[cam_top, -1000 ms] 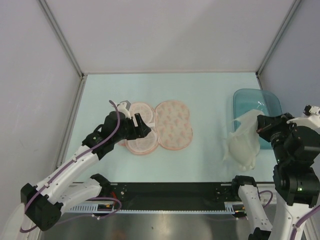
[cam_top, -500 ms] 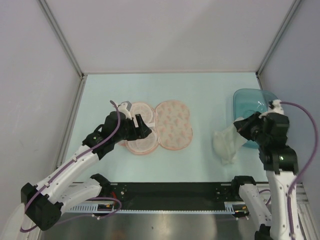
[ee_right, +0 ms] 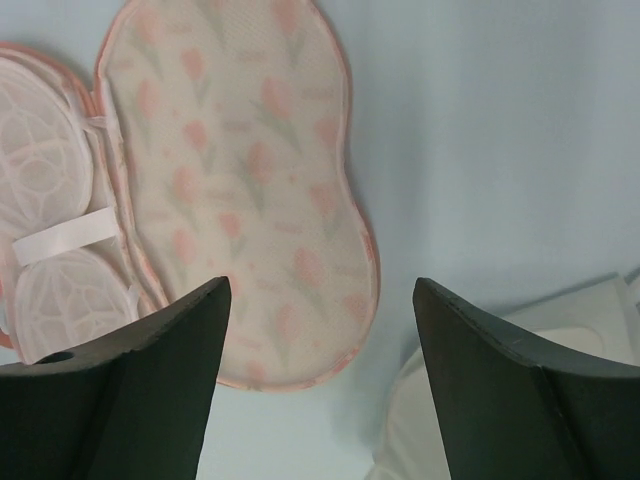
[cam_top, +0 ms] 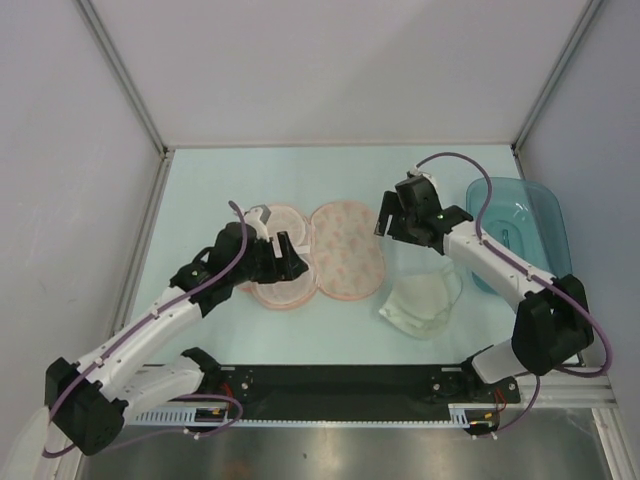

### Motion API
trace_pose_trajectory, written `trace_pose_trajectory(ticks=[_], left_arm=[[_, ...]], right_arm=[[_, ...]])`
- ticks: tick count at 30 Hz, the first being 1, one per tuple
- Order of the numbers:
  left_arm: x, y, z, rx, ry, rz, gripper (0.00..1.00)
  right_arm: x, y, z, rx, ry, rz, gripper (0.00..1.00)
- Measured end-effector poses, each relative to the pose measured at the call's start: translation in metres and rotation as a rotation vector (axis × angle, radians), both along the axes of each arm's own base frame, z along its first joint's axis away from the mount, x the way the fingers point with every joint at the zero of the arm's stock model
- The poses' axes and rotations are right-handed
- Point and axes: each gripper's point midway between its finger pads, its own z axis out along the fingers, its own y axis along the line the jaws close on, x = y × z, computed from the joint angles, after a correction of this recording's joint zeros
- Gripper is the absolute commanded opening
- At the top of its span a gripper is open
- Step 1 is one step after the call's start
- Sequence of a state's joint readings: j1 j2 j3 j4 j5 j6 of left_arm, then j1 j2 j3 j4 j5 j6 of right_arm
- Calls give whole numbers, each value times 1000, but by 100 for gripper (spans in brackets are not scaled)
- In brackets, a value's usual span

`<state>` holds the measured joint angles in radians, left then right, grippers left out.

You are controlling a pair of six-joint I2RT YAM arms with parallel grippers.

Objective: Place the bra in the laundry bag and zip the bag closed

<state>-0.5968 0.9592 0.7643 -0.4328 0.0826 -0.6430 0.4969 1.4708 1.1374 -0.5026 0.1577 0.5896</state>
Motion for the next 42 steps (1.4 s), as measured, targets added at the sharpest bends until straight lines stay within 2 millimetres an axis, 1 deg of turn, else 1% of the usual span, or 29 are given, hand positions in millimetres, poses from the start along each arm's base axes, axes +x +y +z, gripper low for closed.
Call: trace_pose_trajectory(ticks=[3, 5, 6, 8, 9, 10, 11, 13, 14, 16, 18, 20, 21, 24, 26, 27, 29, 31, 32, 36, 38, 39, 40, 42], left_arm=[[-3, -9, -8, 15, 20, -49, 79], [-5, -23, -14, 35, 17, -107, 79], [-6, -34, -15, 45, 4, -148, 79], [-13, -61, -13, 77, -51, -253, 78], [-17, -77, -8, 89, -97, -312, 77], [-21, -94, -2, 101, -151, -368, 76], [-25, -108, 2, 112, -200, -414, 73], [-37, -147, 17, 132, -347, -522, 72], [-40, -157, 20, 138, -387, -551, 73], [-52, -191, 26, 169, -504, -638, 75], [-62, -225, 27, 221, -606, -718, 79], [-68, -255, 21, 275, -680, -779, 83], [-70, -272, 15, 307, -717, -811, 83], [-70, -302, -13, 414, -769, -870, 84], [-66, -310, -40, 491, -779, -907, 84], [-65, -314, -52, 516, -793, -930, 84], [-66, -321, -53, 526, -818, -949, 83], [-67, -330, -49, 518, -848, -962, 83], [-67, -337, -42, 506, -865, -961, 83], [-74, -368, -10, 432, -930, -979, 84], [-79, -377, 3, 393, -953, -990, 84], [-81, -380, 9, 378, -962, -994, 84], [-83, -382, 12, 361, -969, -999, 84], [-84, -383, 15, 342, -978, -999, 84]], right_arm=[[-3, -2, 13, 3, -38, 17, 80], [-14, -7, 23, 16, -69, 23, 80], [-22, -11, 28, 25, -84, 22, 85], [-41, -21, 32, 49, -100, 8, 86], [-52, -27, 33, 60, -105, -8, 91], [-60, -33, 32, 68, -106, -25, 91], [-72, -40, 29, 77, -97, -53, 91], [-97, -63, 24, 85, -82, -146, 91], [-106, -73, 23, 89, -75, -191, 91], [-122, -93, 26, 105, -75, -286, 92], [-135, -112, 30, 131, -84, -378, 94], [-150, -127, 31, 154, -95, -452, 94], [-158, -135, 32, 163, -99, -490, 95], [-180, -158, 31, 172, -109, -604, 95], [-194, -169, 33, 190, -126, -663, 95], [-203, -178, 32, 174, -131, -696, 95], [-215, -189, 27, 162, -116, -753, 94], [-221, -195, 33, 165, -130, -783, 94], [-223, -200, 40, 169, -153, -803, 94], [-229, -219, 76, 208, -284, -874, 93], [-232, -223, 90, 235, -322, -877, 92], [-233, -223, 96, 254, -337, -870, 93], [-233, -224, 101, 266, -347, -862, 98], [-235, -225, 108, 282, -362, -849, 100]])
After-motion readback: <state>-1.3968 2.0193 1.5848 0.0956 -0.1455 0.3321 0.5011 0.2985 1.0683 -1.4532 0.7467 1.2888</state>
